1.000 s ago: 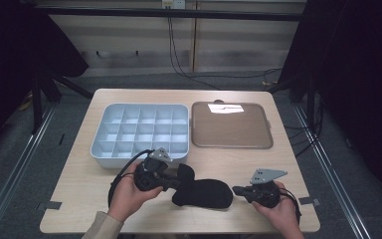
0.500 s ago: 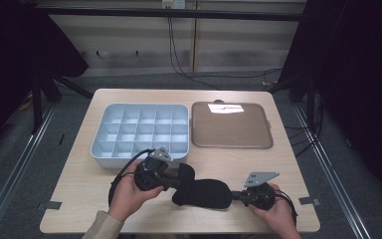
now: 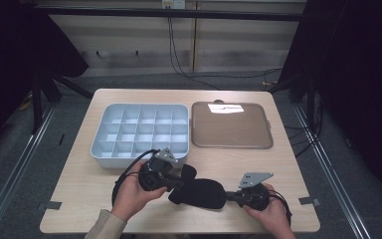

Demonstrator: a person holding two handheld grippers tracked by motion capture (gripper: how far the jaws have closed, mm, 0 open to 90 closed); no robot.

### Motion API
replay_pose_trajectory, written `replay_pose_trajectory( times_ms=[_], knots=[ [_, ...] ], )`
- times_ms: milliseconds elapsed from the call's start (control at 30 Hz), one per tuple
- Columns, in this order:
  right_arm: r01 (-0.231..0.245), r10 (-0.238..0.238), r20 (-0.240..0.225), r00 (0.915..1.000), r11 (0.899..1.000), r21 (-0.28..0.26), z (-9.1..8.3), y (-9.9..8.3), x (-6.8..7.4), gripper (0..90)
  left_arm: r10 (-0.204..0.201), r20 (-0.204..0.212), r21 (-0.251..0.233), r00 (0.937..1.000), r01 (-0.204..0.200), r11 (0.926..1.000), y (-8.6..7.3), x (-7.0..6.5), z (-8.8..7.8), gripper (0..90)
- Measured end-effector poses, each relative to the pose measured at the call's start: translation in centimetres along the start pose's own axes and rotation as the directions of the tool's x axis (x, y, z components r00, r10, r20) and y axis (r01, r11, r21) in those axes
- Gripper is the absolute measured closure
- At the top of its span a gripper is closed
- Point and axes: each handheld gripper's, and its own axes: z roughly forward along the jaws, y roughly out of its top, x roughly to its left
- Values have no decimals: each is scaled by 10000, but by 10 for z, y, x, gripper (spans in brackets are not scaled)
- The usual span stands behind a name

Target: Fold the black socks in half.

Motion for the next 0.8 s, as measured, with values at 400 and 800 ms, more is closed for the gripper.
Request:
replay_pose_trajectory(
  times_ms=[400,800],
  knots=[
    [-75,74,-72,9999,9999,-117,5,3,4,900,7,110,33,9999,-7,10000,3,-3,4,774],
    [-126,123,-133,9998,9997,-206,8,4,6,900,139,204,170,9997,-143,9998,6,-6,9,774]
  ],
)
